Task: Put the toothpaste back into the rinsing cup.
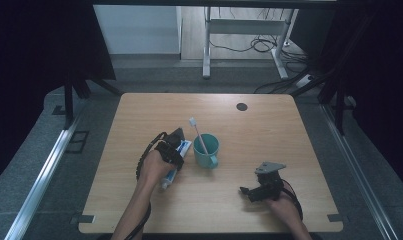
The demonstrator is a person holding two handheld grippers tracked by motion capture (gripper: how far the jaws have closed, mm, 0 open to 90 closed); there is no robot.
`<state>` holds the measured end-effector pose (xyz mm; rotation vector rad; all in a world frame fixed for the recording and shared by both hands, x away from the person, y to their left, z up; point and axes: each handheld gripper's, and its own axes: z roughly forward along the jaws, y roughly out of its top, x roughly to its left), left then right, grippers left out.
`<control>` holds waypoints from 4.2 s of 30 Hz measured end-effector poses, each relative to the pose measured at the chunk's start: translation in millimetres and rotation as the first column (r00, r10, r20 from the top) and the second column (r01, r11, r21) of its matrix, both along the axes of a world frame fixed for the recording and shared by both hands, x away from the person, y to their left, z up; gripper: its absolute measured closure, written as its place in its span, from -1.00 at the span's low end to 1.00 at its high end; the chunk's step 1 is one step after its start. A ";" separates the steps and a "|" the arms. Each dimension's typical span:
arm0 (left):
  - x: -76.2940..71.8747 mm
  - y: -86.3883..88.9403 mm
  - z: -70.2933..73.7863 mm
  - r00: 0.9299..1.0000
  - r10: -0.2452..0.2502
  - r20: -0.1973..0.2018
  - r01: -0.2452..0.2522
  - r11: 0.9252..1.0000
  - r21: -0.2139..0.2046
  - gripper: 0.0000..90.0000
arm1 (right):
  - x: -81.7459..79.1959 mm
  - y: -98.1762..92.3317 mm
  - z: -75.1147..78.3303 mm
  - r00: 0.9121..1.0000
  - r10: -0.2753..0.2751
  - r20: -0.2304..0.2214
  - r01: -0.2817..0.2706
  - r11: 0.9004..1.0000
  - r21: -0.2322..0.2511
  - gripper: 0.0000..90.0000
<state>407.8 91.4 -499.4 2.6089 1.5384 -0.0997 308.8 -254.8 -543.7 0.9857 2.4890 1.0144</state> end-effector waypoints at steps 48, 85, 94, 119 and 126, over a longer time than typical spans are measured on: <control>-2.2 18.4 23.2 0.997 -0.072 0.035 0.073 0.997 -0.039 0.63 | 0.0 -0.1 0.1 1.000 0.001 0.000 -0.001 1.000 -0.001 -1.00; -23.2 49.8 45.4 0.965 -0.036 0.258 0.083 0.981 -0.174 0.63 | 0.1 -0.1 0.1 1.000 0.001 0.000 -0.001 1.000 -0.001 -1.00; -30.6 56.6 49.9 0.951 -0.034 0.307 0.097 0.976 -0.194 0.64 | 0.1 -0.1 0.1 1.000 0.001 0.001 -0.001 1.000 -0.001 -1.00; -57.9 74.3 61.3 0.902 -0.031 0.430 0.162 0.949 -0.271 0.64 | 0.1 0.0 -0.1 1.000 0.000 0.001 0.000 1.000 0.000 -1.00; -63.4 73.0 66.2 0.886 -0.031 0.463 0.193 0.932 -0.308 0.64 | 0.2 0.0 -0.1 1.000 0.002 0.003 -0.002 1.000 0.000 -1.00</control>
